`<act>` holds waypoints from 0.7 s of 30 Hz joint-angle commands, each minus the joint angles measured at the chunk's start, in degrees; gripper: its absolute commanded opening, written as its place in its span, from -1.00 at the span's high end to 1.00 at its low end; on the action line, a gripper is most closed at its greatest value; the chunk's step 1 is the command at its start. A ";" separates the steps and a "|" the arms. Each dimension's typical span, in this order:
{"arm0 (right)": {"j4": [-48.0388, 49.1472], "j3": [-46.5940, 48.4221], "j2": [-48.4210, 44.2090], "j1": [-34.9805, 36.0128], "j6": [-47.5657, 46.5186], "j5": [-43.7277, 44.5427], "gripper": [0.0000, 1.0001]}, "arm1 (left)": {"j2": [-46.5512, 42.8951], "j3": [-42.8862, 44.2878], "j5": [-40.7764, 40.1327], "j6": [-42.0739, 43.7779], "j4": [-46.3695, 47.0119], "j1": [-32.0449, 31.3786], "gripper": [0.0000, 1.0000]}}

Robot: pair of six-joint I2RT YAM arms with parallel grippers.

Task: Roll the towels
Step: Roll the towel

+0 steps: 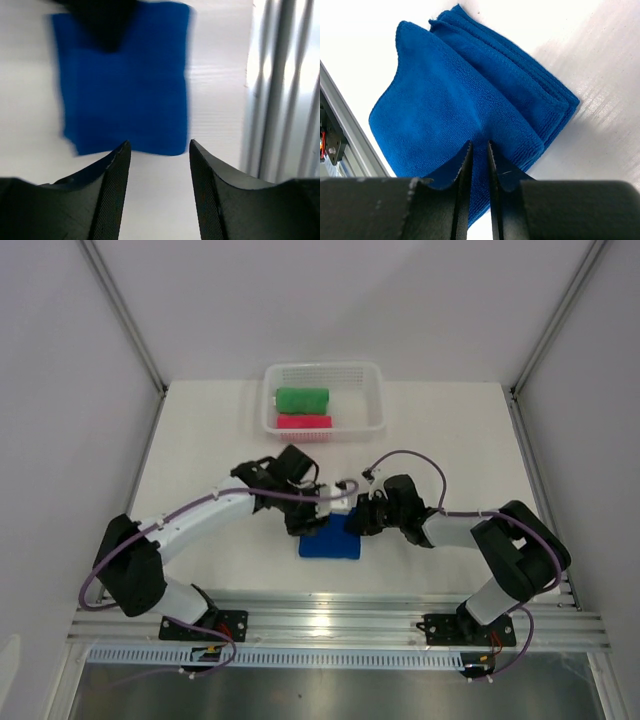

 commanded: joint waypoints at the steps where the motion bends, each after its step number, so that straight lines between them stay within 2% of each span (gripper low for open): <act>1: 0.56 1.92 1.70 -0.31 -0.07 0.25 0.59 | -1.46 -7.71 -3.17 5.76 2.34 -6.43 -0.08; 5: 1.79 1.39 1.79 -0.22 0.11 0.43 0.58 | -0.67 -10.62 -7.47 4.00 8.31 -9.25 -0.20; 6: 1.71 1.48 1.87 -0.14 0.02 0.34 0.57 | 0.20 -11.32 -8.62 4.09 10.15 -9.69 -0.31; 11: 1.00 1.92 1.61 -0.13 -0.60 1.31 0.56 | 1.35 -14.39 -9.42 4.79 12.63 -11.36 -0.49; 15: 0.39 1.57 0.56 0.04 -0.68 1.92 0.56 | 2.49 -17.91 -11.44 4.71 15.00 -13.73 -0.52; 21: -0.40 1.83 -0.41 -0.05 -1.30 0.87 0.53 | 4.16 -20.46 -13.11 5.14 15.88 -14.09 -0.58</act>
